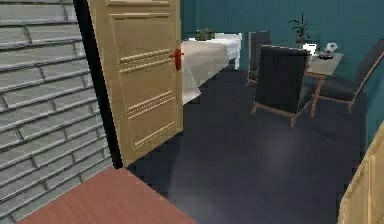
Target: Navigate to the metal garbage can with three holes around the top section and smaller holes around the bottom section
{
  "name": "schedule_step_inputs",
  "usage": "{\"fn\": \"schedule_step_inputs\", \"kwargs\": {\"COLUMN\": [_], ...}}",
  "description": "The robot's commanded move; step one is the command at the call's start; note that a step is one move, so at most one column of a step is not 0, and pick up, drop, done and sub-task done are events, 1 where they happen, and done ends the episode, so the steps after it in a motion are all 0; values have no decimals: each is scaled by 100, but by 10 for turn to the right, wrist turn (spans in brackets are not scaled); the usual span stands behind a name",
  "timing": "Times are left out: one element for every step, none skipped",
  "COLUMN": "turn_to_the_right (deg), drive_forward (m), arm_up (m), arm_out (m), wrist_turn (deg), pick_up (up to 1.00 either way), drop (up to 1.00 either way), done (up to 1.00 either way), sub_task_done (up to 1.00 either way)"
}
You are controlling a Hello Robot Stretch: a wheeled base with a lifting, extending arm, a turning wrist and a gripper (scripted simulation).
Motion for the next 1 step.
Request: {"fn": "schedule_step_inputs", "kwargs": {"turn_to_the_right": [300], "drive_forward": [0], "arm_up": [0], "arm_out": [0], "wrist_turn": [0], "pick_up": [0], "drop": [0], "done": [0], "sub_task_done": [0]}}
